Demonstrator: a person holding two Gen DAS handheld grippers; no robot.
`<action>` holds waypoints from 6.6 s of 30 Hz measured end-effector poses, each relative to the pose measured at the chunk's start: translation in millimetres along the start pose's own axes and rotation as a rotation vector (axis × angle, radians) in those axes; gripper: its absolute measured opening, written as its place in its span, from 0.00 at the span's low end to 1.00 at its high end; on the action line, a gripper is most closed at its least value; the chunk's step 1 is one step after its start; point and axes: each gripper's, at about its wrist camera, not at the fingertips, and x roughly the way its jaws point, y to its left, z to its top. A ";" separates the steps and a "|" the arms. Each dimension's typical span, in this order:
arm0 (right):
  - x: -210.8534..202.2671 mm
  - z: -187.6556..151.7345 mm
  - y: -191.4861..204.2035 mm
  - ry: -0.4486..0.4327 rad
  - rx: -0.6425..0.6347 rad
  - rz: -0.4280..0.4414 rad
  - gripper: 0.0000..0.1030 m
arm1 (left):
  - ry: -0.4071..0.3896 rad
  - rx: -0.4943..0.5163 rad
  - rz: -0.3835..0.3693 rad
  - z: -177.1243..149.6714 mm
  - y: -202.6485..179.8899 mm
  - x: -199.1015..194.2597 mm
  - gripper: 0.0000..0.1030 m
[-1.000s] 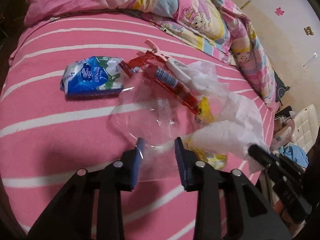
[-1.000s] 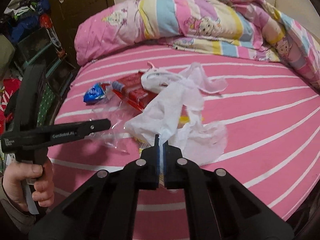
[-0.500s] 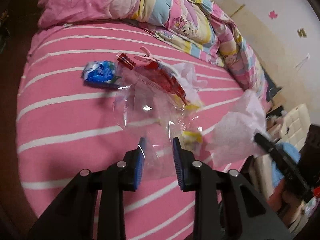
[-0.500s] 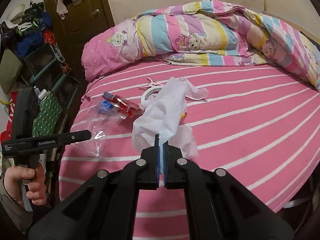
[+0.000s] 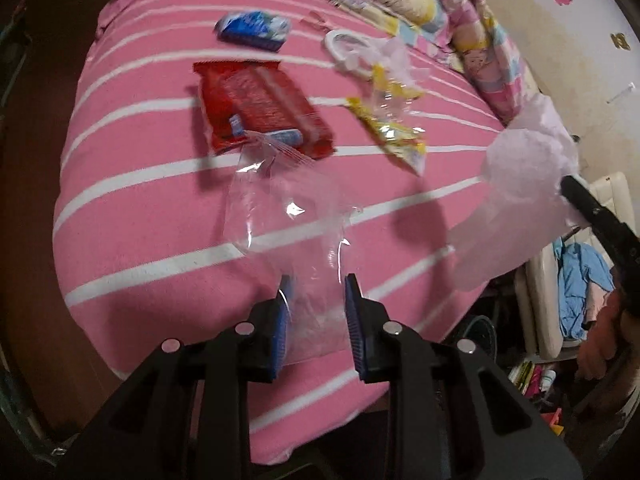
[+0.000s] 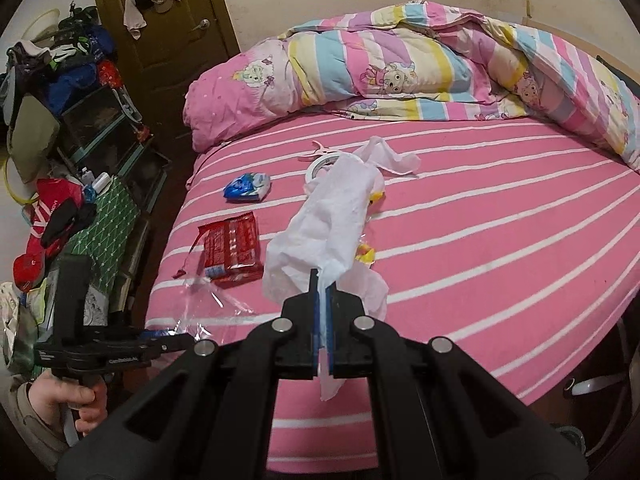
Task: Collect trash
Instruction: 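Carry the tissue and clear plastic bag with both grippers toward the trash bin, then open both grippers over the bin to drop the tissue and plastic bag, then move both tools back over the bed toward the remaining wrappers, then grasp the red packet with the left gripper while the right gripper grasps the yellow-labelled bag, then carry the red packet and yellow-labelled bag with both grippers over the trash bin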
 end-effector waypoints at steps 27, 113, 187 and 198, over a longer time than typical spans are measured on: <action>-147.1 -89.5 -114.4 -0.091 0.232 -0.137 0.03 | -0.020 0.299 -0.192 -39.7 -228.8 -22.2 0.24; -158.5 -168.2 -181.0 0.001 0.331 -0.334 0.76 | -0.001 0.204 -0.102 -56.6 -259.7 54.9 0.87; 50.9 -7.5 1.7 0.062 0.063 -0.004 0.15 | -0.217 -0.021 -0.041 54.8 -31.4 -40.4 0.12; -49.0 -56.5 -32.7 0.006 0.148 -0.060 0.15 | -0.190 0.116 -0.141 6.4 -131.9 -53.7 0.12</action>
